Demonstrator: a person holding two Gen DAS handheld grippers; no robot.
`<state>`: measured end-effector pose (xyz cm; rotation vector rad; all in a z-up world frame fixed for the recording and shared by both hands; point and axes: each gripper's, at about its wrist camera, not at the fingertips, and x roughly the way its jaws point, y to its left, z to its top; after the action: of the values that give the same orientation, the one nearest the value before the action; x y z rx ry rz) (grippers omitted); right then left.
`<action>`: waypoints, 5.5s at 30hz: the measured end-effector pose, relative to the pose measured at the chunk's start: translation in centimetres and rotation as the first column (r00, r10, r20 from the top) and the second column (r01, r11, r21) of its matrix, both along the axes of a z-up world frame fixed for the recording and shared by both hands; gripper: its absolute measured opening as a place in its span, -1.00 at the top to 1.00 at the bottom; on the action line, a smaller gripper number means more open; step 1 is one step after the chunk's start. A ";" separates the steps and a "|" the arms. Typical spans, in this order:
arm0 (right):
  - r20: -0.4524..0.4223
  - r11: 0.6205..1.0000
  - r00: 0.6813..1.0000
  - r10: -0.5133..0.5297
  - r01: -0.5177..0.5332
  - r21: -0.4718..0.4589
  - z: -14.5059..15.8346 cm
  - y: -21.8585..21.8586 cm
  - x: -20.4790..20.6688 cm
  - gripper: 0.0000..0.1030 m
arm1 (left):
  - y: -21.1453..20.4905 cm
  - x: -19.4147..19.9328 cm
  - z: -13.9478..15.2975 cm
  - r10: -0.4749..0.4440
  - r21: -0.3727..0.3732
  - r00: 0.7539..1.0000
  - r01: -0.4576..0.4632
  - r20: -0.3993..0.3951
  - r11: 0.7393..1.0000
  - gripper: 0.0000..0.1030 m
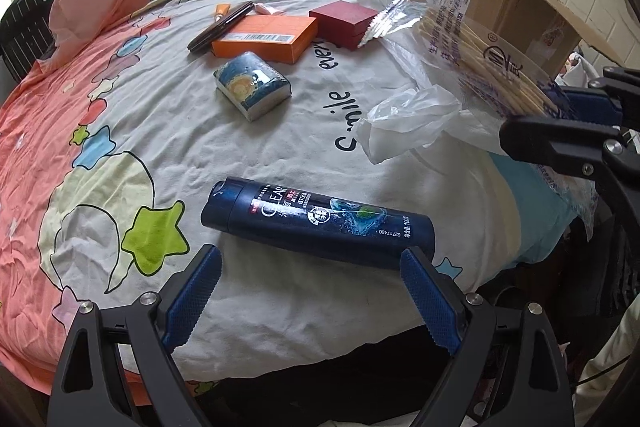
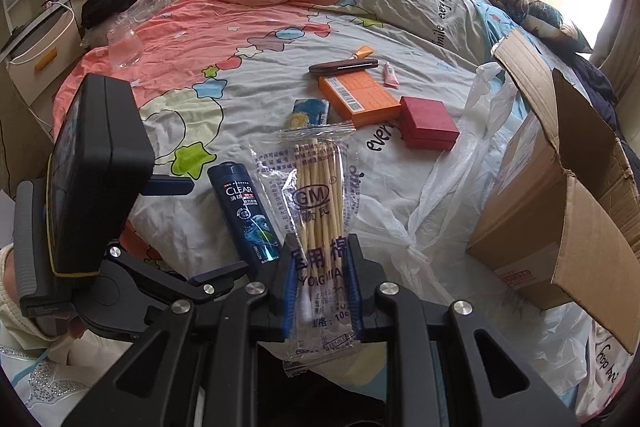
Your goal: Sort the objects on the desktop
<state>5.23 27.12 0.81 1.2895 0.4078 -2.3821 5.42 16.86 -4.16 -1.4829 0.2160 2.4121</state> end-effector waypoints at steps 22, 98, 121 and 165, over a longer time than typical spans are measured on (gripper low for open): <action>0.021 1.000 1.000 0.002 -0.003 0.018 -2.4 0.8 -1.7 0.60 | 0.5 -1.5 -0.6 0.159 0.116 0.986 -0.163 0.047 0.980 -0.86; 0.000 0.997 0.998 -0.062 0.062 -0.053 -1.3 2.2 -2.9 0.60 | 0.4 -1.3 6.9 -0.028 0.057 0.976 0.041 -0.217 0.998 0.38; -0.209 0.971 0.956 -0.207 0.176 -0.161 9.7 9.0 1.0 0.60 | 7.4 -0.7 18.7 -0.167 0.023 0.877 0.199 -0.451 0.980 0.38; -0.096 0.840 0.836 -0.540 0.528 -0.124 5.1 22.6 -11.3 0.58 | 24.3 -13.3 12.6 -0.343 0.103 0.904 0.378 -0.255 0.920 0.38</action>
<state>-6.07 49.71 5.96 1.3445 -0.0505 -2.9150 -7.86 41.13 8.41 -0.9901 0.3219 2.2341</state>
